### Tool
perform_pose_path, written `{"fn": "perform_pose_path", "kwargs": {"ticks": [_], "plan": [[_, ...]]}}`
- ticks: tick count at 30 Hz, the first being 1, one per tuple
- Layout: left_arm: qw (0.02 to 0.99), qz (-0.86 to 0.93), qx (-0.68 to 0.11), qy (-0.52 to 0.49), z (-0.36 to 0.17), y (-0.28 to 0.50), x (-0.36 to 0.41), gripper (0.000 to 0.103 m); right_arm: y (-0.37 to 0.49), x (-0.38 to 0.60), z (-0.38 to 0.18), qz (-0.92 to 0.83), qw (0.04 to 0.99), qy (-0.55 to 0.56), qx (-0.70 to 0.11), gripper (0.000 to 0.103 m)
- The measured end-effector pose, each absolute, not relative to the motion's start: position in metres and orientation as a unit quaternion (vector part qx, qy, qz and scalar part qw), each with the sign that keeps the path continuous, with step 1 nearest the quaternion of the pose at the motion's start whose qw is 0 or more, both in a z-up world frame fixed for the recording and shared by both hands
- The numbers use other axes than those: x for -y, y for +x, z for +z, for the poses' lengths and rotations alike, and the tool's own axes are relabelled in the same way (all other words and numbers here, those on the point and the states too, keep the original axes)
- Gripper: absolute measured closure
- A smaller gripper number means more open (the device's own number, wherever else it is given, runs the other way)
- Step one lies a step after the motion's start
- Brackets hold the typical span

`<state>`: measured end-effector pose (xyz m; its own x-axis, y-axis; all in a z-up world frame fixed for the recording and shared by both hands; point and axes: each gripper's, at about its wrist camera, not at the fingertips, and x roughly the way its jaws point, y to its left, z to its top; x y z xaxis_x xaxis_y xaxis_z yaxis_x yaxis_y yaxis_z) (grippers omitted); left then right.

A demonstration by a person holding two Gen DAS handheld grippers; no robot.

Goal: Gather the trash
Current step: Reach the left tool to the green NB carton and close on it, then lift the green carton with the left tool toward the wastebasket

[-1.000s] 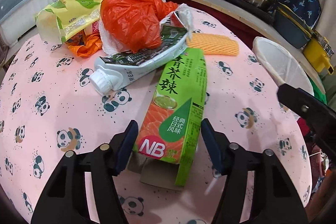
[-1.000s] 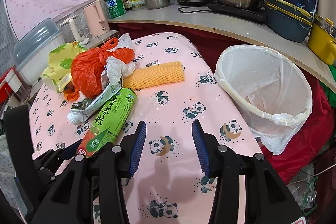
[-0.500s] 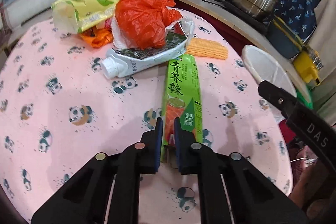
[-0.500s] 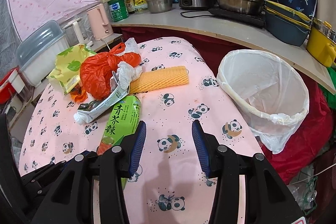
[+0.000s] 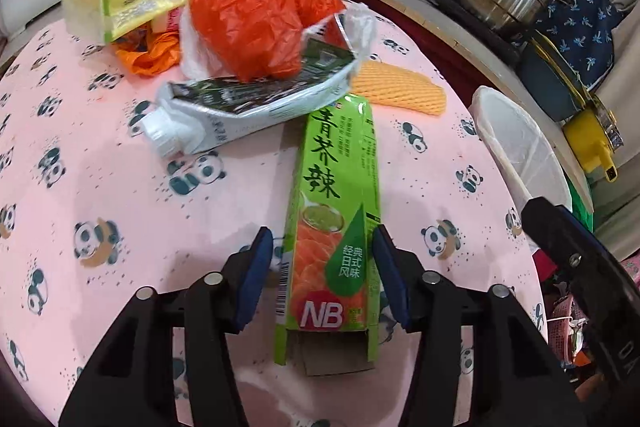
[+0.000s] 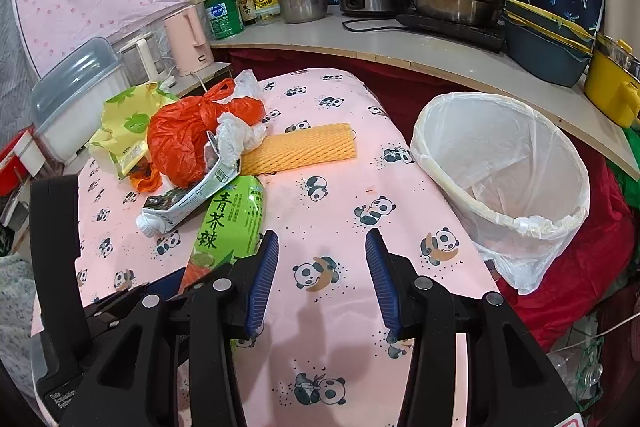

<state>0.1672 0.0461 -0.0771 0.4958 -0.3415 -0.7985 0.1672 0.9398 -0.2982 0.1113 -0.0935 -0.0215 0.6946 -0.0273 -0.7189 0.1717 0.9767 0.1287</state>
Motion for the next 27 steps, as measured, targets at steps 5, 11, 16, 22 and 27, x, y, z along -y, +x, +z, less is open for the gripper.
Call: {"fn": "perform_pose_path", "kwargs": {"ticks": [5, 11, 16, 22, 27], "plan": [[0.858, -0.156, -0.480, -0.096, -0.074, 0.171, -0.037, 0.067, 0.118, 0.099, -0.029, -0.056, 0.913, 0.100, -0.393, 0.058], [0.865, -0.169, -0.464, -0.091, -0.057, 0.162, -0.035, 0.079, 0.121, 0.107, -0.030, -0.059, 0.911, 0.109, -0.392, 0.058], [0.877, -0.165, -0.446, -0.069, -0.042, 0.147, -0.035, 0.081, 0.117, 0.111, -0.026, -0.062, 0.913, 0.115, -0.386, 0.058], [0.887, -0.156, -0.427, -0.073, -0.018, 0.128, -0.049, 0.083, 0.113, 0.111, -0.021, -0.060, 0.915, 0.118, -0.380, 0.058], [0.897, -0.145, -0.412, -0.074, 0.000, 0.117, -0.065, 0.085, 0.115, 0.102, -0.018, -0.049, 0.918, 0.117, -0.377, 0.058]]}}
